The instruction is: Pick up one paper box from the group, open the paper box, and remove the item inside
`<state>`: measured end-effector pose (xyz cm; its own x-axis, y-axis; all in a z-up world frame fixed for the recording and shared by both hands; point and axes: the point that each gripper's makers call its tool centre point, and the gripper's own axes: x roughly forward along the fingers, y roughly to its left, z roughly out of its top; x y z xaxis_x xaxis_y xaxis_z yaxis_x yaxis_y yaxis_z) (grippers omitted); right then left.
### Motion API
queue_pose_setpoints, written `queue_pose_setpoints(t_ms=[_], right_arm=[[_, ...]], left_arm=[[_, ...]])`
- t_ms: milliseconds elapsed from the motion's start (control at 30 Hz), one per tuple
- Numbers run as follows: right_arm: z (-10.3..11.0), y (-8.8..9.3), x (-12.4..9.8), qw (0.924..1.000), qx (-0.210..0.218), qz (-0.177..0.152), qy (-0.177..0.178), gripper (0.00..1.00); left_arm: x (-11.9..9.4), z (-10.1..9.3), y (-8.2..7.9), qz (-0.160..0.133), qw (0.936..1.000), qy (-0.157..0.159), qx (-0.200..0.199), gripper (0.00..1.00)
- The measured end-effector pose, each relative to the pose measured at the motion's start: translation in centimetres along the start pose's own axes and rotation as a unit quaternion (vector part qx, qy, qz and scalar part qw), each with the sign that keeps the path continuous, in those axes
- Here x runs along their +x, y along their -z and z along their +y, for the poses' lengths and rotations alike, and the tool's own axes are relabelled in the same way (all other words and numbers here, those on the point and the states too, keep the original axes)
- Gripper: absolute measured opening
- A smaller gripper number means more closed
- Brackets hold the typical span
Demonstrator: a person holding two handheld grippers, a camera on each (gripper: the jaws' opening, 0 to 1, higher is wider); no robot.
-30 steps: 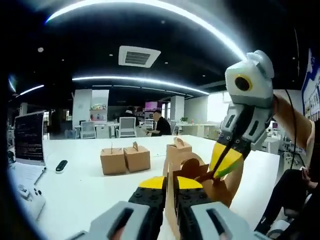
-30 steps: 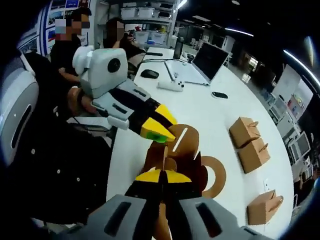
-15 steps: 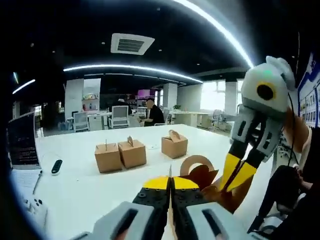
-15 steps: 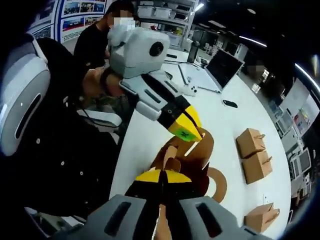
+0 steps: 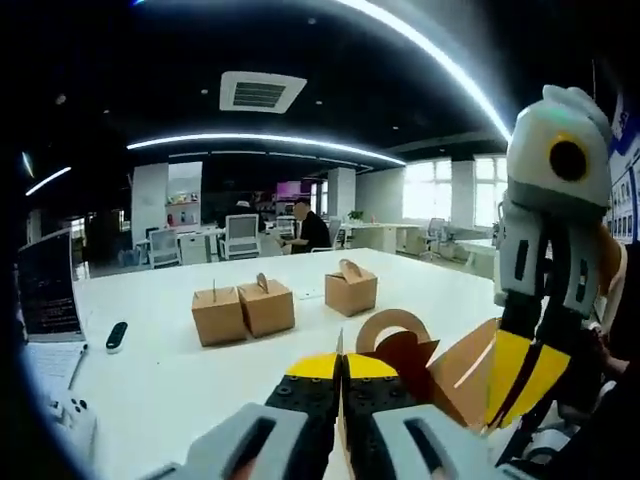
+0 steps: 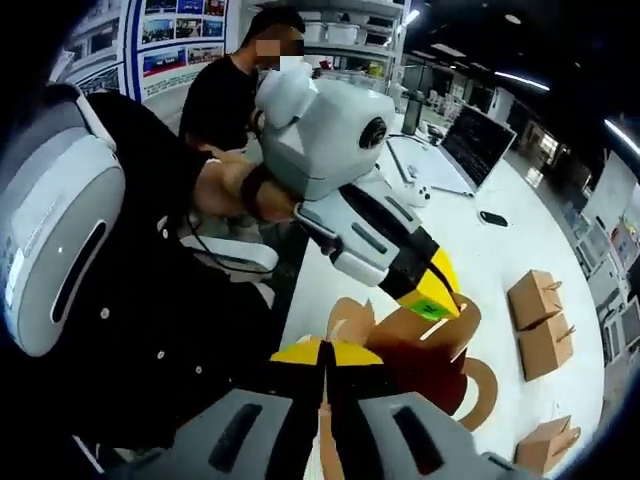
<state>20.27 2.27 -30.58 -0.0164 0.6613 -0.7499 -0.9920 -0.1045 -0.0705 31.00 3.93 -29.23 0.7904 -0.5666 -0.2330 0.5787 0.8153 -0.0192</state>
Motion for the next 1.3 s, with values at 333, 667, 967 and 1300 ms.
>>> queue_pose_setpoints(t_ms=[333,667,967,1300], right_arm=[[0.1,0.0,-0.5,0.9995,-0.030,-0.007,0.006,0.12],[-3.4,0.1,-5.8,0.9993,-0.005,-0.020,0.032,0.25],[-6.8,3.5,-4.2,0.9912,-0.048,0.113,0.049,0.10],[-6.5,7.0,-0.1,0.9716,-0.091,0.218,0.015,0.11]], left_arm=[[-0.2,-0.8,-0.1,-0.008,0.9996,0.008,0.024,0.03],[-0.1,-1.1,-0.1,-0.022,0.9995,0.005,0.023,0.04],[-0.4,-1.3,-0.1,-0.029,0.9994,0.006,0.018,0.04],[-0.3,-1.5,-0.1,-0.029,0.9994,0.013,0.013,0.04]])
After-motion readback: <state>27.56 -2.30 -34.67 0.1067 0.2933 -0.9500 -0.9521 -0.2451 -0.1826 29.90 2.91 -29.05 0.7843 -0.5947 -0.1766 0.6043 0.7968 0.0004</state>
